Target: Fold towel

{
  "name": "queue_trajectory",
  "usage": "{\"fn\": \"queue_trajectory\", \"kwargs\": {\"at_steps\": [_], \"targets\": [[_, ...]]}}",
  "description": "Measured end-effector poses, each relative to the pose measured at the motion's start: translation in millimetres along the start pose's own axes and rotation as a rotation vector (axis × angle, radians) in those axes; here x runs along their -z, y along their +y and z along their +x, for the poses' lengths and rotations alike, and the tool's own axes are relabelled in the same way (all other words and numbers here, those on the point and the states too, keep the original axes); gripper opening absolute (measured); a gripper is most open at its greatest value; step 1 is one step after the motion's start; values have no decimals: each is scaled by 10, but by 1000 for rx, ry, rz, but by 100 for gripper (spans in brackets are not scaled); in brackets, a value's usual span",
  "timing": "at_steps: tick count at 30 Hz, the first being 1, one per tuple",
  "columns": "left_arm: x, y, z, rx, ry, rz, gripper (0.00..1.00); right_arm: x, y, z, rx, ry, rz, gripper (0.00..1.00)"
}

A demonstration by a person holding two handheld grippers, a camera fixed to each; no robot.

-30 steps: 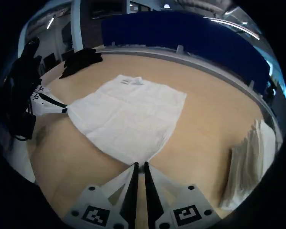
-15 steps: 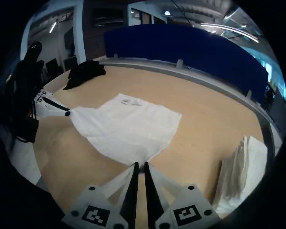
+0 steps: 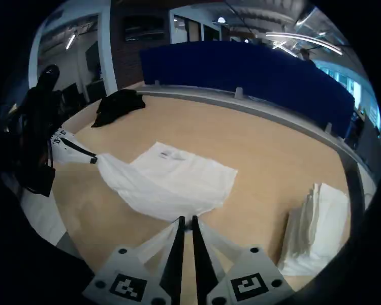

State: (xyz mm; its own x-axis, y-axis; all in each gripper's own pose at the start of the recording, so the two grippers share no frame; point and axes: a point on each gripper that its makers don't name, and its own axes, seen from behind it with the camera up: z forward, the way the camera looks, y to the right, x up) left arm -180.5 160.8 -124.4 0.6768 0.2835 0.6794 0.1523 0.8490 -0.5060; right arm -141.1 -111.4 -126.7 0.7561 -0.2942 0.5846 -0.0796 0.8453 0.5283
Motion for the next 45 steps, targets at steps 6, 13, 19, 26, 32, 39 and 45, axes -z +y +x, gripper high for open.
{"fn": "queue_trajectory", "kwargs": {"at_steps": [6, 13, 19, 26, 32, 39, 45], "targets": [[113, 63, -66, 4, -18, -13, 11, 123, -85, -60, -6, -11, 16, 10], [202, 117, -139, 19, -28, -21, 11, 204, -152, -126, -24, -22, 25, 10], [198, 125, -165, 24, -30, -22, 11, 201, -160, -128, -24, -25, 27, 10], [124, 65, -51, 46, -11, -12, 11, 113, -101, -48, -20, -17, 20, 10], [-6, -47, 142, 51, 19, 5, 11, -22, 25, 54, -9, -8, 8, 10], [-217, -197, 325, 40, 38, 24, 11, -227, 176, 191, -1, 7, -6, 10], [-395, -302, 387, 42, 36, 36, 11, -435, 278, 254, -3, 8, -10, 10]]}}
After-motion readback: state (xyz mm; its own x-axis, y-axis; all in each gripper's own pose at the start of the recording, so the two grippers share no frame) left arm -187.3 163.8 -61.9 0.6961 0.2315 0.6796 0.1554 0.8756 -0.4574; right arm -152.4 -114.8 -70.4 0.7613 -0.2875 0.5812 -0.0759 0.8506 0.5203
